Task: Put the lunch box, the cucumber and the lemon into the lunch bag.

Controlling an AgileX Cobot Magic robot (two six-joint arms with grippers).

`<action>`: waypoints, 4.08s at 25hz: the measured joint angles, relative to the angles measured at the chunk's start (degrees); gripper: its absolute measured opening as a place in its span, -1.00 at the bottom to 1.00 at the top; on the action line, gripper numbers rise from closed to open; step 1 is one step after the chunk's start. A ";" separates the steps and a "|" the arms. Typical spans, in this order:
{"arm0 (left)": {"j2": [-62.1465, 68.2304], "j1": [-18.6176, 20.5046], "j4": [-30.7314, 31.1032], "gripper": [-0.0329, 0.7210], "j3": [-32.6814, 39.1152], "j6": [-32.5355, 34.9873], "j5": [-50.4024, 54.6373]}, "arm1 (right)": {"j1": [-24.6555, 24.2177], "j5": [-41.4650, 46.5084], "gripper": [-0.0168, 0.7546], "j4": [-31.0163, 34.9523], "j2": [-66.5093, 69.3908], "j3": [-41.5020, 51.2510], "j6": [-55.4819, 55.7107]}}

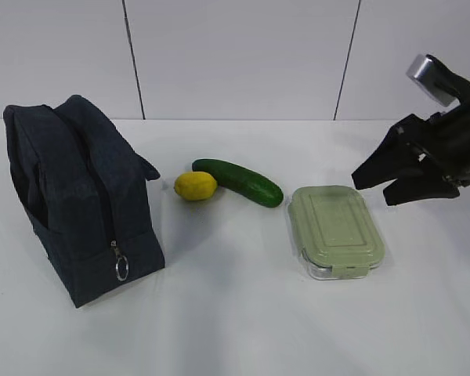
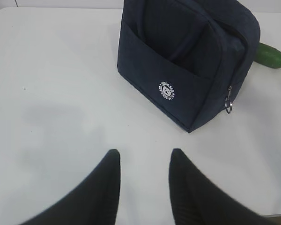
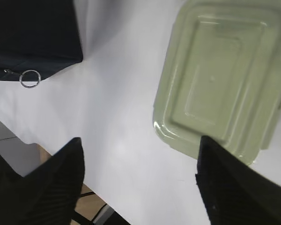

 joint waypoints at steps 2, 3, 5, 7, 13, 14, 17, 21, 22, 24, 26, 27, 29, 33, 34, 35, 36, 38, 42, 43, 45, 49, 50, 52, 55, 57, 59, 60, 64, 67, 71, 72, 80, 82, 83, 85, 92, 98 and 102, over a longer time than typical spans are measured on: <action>0.00 0.00 0.00 -0.27 0.00 0.00 0.00 | -2.56 0.63 0.55 2.25 1.95 0.00 -3.26; 0.00 0.00 0.00 -0.27 0.00 0.00 0.00 | -3.83 0.74 0.55 3.60 2.56 0.00 -5.14; 0.00 0.00 0.00 -0.27 0.00 0.00 0.00 | -5.78 0.88 0.55 5.42 3.72 -0.09 -8.49; 0.00 0.00 0.00 -0.27 0.00 0.00 0.00 | -7.26 1.29 0.55 6.78 5.16 -0.58 -11.51; 0.00 0.00 0.00 -0.27 0.00 0.00 0.00 | -7.96 1.41 0.55 9.60 12.84 -3.40 -16.45; 0.00 0.00 0.00 -0.27 0.00 0.00 0.00 | -7.96 1.41 0.55 9.98 13.67 -3.73 -17.20; 0.00 0.00 0.00 -0.27 0.00 0.00 0.00 | -7.96 0.68 0.55 10.11 15.67 -4.10 -18.95; 0.00 0.00 0.00 -0.27 0.00 0.00 0.00 | -8.31 -1.57 0.55 10.11 17.08 -4.10 -20.21; 0.00 0.00 0.00 -0.27 0.00 0.00 0.00 | -8.31 -2.20 0.55 10.25 17.08 -4.10 -20.54; 0.00 0.00 0.00 -0.27 0.00 0.00 0.00 | -8.31 -2.47 0.55 10.66 17.45 -4.10 -20.91; 0.00 0.00 0.00 -0.27 0.00 0.00 0.00 | -8.31 -2.47 0.55 11.32 18.45 -4.19 -21.28; 0.00 0.00 0.00 -0.27 0.00 0.00 0.00 | -8.31 -2.47 0.55 11.86 19.12 -4.19 -21.41; 0.00 0.00 0.00 -0.27 0.00 0.00 0.00 | -8.31 -2.47 0.55 12.80 20.43 -4.19 -21.98; 0.00 0.00 0.00 -0.27 0.00 0.00 0.00 | -8.31 -2.47 0.55 14.67 21.79 -4.19 -23.49; 0.00 0.00 0.00 -0.27 0.00 0.00 0.00 | -8.31 -2.47 0.55 14.87 21.79 -4.19 -23.66; 0.00 0.00 0.00 -0.27 0.00 0.00 0.00 | -8.31 -2.58 0.55 15.16 21.79 -4.19 -23.91; 0.00 0.00 0.00 -0.27 0.00 0.00 0.00 | -8.31 -2.72 0.55 15.25 21.79 -4.19 -23.90; 0.00 0.00 0.00 -0.27 0.00 0.00 0.00 | -8.31 -2.84 0.55 15.51 22.01 -4.19 -24.13; 0.00 0.00 0.00 -0.27 0.00 0.00 0.00 | -8.31 -2.36 0.55 16.58 23.78 -4.19 -24.26; 0.00 0.00 0.00 -0.27 0.00 0.00 0.00 | -8.31 -2.07 0.55 16.85 24.02 -4.19 -24.37; 0.00 0.00 0.00 -0.27 0.00 0.00 0.00 | -8.31 -1.02 0.55 18.16 24.58 -4.19 -24.73; 0.00 0.00 0.00 -0.27 0.00 0.00 0.00 | -8.31 1.21 0.55 20.18 26.24 -4.19 -25.23; 0.00 0.00 0.00 -0.27 0.00 0.00 0.00 | -8.31 1.46 0.55 20.33 26.53 -4.19 -25.16; 0.00 0.00 0.00 -0.27 0.00 0.00 0.00 | -8.31 1.49 0.55 20.57 26.73 -4.19 -25.25; 0.00 0.00 0.00 -0.27 0.00 0.00 0.00 | -8.31 1.82 0.55 20.57 26.73 -4.19 -25.38; 0.00 0.00 0.00 -0.27 0.00 0.00 0.00 | -8.31 2.33 0.55 20.57 26.73 -4.19 -25.38; 0.00 0.00 0.00 -0.27 0.00 0.00 0.00 | -8.31 2.53 0.55 20.57 26.73 -4.19 -25.38; 0.00 0.00 0.00 -0.27 0.00 0.00 0.00 | -8.31 2.53 0.55 20.57 26.73 -4.19 -25.38; 0.00 0.00 0.00 -0.27 0.00 0.00 0.00 | -8.31 2.53 0.55 20.57 26.73 -4.19 -25.38; 0.00 0.00 0.00 -0.27 0.00 0.00 0.00 | -8.31 2.43 0.49 20.57 26.73 -4.19 -25.38; 0.00 0.00 0.00 -0.27 0.00 0.00 0.00 | -8.31 2.18 0.29 20.16 26.73 -4.19 -25.42; 0.00 0.00 0.00 -0.27 0.00 0.00 0.00 | -8.31 2.09 0.26 20.16 26.82 -4.19 -25.42; 0.00 0.00 0.00 -0.27 0.00 0.00 0.00 | -8.31 2.95 0.20 21.50 28.43 -4.32 -25.42; 0.00 0.00 0.00 -0.27 0.00 0.00 0.00 | -8.31 3.18 0.15 21.63 28.51 -4.32 -25.42; 0.00 0.00 0.00 -0.27 0.00 0.00 0.00 | -8.20 3.18 0.13 21.74 28.51 -4.32 -25.42; 0.00 0.00 0.00 -0.27 0.00 0.00 0.00 | -8.20 3.37 0.09 21.74 28.55 -4.32 -25.42; 0.00 0.00 0.00 -0.27 0.00 0.00 0.00 | -8.20 3.64 0.04 21.74 28.55 -4.32 -25.64; 0.00 0.00 0.00 -0.27 0.00 0.00 0.00 | -8.20 3.64 0.03 22.46 28.76 -4.67 -25.92; 0.00 0.00 0.00 -0.27 0.00 0.00 0.00 | -8.20 3.42 0.03 22.68 28.76 -4.67 -26.05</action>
